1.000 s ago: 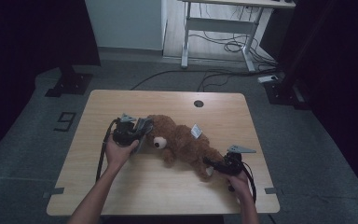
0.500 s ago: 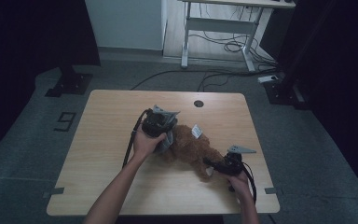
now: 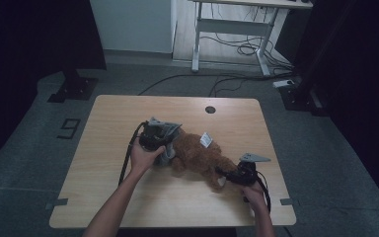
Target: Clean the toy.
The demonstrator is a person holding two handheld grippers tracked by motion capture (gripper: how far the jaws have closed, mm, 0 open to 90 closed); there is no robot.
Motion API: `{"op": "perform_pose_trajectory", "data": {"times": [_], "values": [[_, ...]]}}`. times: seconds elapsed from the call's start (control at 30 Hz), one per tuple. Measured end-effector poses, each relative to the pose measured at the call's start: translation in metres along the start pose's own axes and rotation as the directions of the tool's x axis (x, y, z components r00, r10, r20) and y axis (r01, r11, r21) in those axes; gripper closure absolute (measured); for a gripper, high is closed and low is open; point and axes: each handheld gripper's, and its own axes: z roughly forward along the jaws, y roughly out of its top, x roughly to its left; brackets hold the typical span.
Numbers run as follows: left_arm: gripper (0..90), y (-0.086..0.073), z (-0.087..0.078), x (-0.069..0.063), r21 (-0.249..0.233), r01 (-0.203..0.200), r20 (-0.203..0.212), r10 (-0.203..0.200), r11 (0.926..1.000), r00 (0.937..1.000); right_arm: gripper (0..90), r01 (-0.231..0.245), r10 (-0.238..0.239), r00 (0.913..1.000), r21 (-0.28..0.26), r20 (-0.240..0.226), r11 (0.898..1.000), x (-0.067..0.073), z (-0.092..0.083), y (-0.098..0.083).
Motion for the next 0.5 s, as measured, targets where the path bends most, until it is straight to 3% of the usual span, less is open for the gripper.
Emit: {"op": "perform_pose_trajectory", "data": {"times": [0.13,0.23,0.37,0.5], "values": [[82.4,-0.012,-0.006,0.013,0.008,0.025,-0.044,-0.025,0.9996,0.9987,60.0,-0.003,0.003,1.0,-0.003,0.004,1.0,-0.001,0.0,0.0],[82.4,-0.03,-0.009,0.028,0.04,0.057,-0.092,-0.053,0.9976,0.9943,60.2,-0.005,0.005,1.0,-0.005,0.008,1.0,-0.002,-0.001,0.0],[82.4,-0.052,-0.015,0.046,0.052,0.112,-0.089,-0.107,0.9923,0.9902,60.3,-0.013,0.013,0.9999,-0.013,0.009,1.0,-0.005,-0.003,-0.002],[82.4,-0.046,-0.028,0.048,0.009,0.114,-0.087,-0.112,0.9935,0.9899,60.3,-0.013,0.013,0.9999,-0.018,0.003,1.0,-0.005,-0.002,-0.002]]}}
